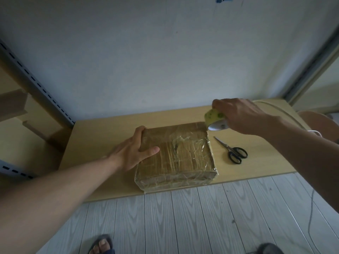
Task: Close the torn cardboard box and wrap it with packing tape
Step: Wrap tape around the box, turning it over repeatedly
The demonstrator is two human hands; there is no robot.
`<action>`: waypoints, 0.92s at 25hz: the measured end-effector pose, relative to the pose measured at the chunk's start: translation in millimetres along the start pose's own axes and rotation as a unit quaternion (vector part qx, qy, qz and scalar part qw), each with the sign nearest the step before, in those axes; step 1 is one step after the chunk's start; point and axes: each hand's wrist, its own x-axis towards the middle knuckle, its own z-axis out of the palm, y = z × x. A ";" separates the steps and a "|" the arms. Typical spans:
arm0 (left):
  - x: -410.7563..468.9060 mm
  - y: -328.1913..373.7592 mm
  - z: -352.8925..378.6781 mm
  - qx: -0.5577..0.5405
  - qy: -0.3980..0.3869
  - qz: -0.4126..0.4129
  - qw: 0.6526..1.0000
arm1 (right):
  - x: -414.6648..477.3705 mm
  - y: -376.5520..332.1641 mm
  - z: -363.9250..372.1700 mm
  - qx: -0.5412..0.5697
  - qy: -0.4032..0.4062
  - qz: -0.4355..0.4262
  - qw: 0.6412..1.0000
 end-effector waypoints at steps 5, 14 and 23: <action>6.5 -4.4 4.4 0.047 -0.003 -0.027 0.999 | -31.9 11.3 17.3 -0.013 -0.071 0.086 0.994; 4.1 -2.3 4.1 0.053 0.005 -0.027 0.998 | -32.0 14.6 40.7 -0.002 -0.107 0.101 0.989; 14.0 46.1 -14.4 0.234 0.033 0.091 0.967 | -33.6 -3.5 86.0 0.068 -0.119 0.171 0.976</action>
